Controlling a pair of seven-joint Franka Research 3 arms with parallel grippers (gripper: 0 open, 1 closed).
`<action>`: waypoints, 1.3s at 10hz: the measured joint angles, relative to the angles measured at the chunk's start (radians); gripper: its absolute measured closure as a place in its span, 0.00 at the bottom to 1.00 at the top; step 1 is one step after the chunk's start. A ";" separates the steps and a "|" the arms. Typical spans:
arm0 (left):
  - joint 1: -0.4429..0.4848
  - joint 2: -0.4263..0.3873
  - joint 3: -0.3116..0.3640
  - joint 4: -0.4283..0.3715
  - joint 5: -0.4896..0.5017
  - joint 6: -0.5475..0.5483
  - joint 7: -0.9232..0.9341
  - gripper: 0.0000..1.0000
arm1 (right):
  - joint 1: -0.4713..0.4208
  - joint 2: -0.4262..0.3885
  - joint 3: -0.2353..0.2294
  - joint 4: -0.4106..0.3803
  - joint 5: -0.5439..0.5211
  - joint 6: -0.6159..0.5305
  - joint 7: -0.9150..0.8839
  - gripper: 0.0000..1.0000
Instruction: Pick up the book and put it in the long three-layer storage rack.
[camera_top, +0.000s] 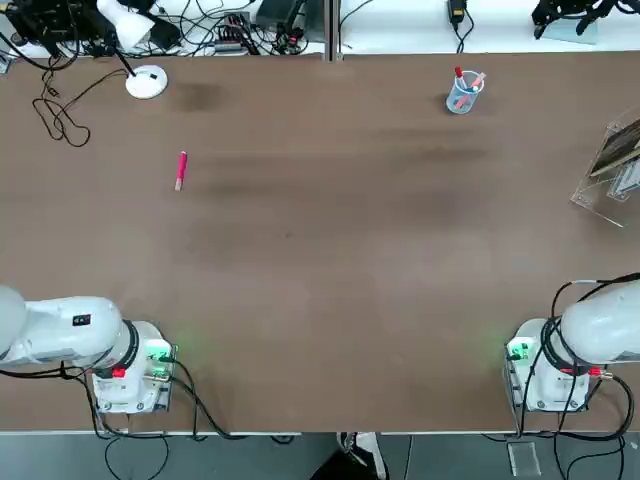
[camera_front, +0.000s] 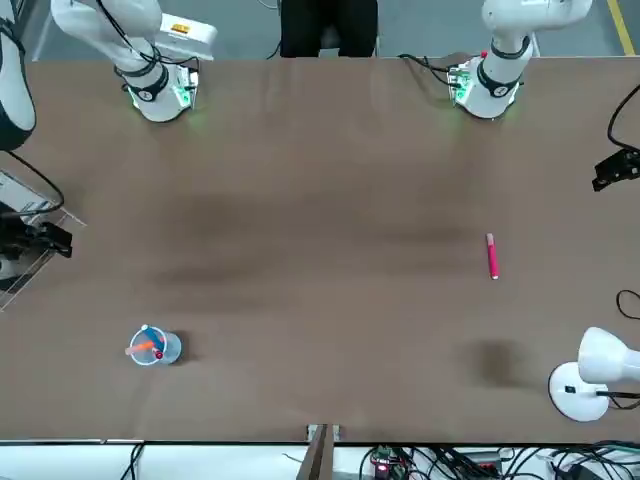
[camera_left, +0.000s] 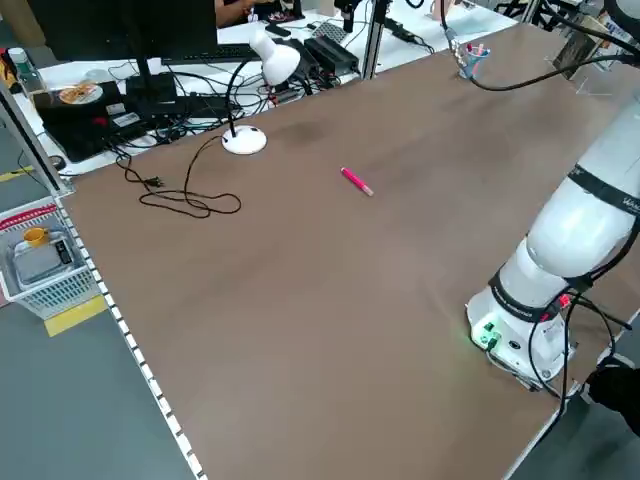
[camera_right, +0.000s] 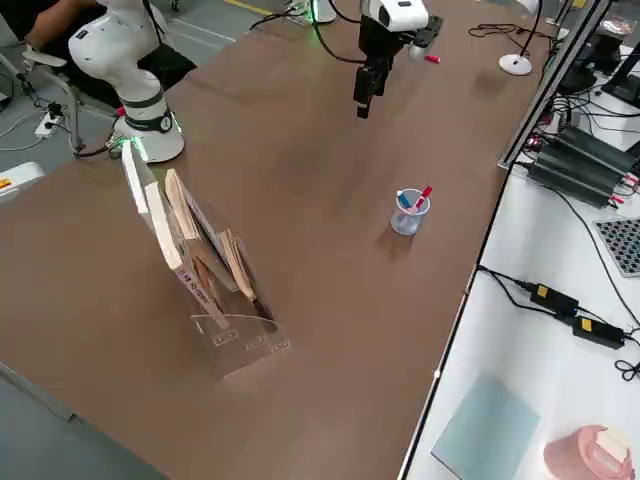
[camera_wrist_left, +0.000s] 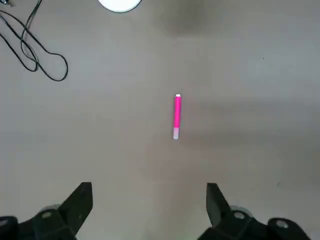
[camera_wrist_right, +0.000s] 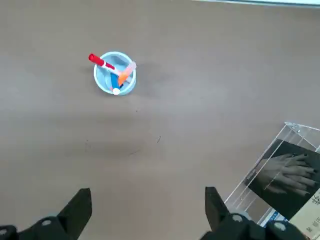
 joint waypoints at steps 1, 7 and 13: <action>0.000 0.000 0.000 0.000 0.000 0.000 0.000 0.00 | 0.000 -0.011 0.000 -0.007 0.000 0.004 0.001 0.00; 0.000 0.001 0.000 0.000 0.000 0.000 0.000 0.00 | 0.001 -0.107 -0.003 -0.041 0.000 -0.044 0.002 0.00; 0.000 0.001 0.000 0.000 0.000 0.000 0.001 0.00 | 0.024 -0.176 -0.001 -0.046 0.000 -0.126 0.002 0.00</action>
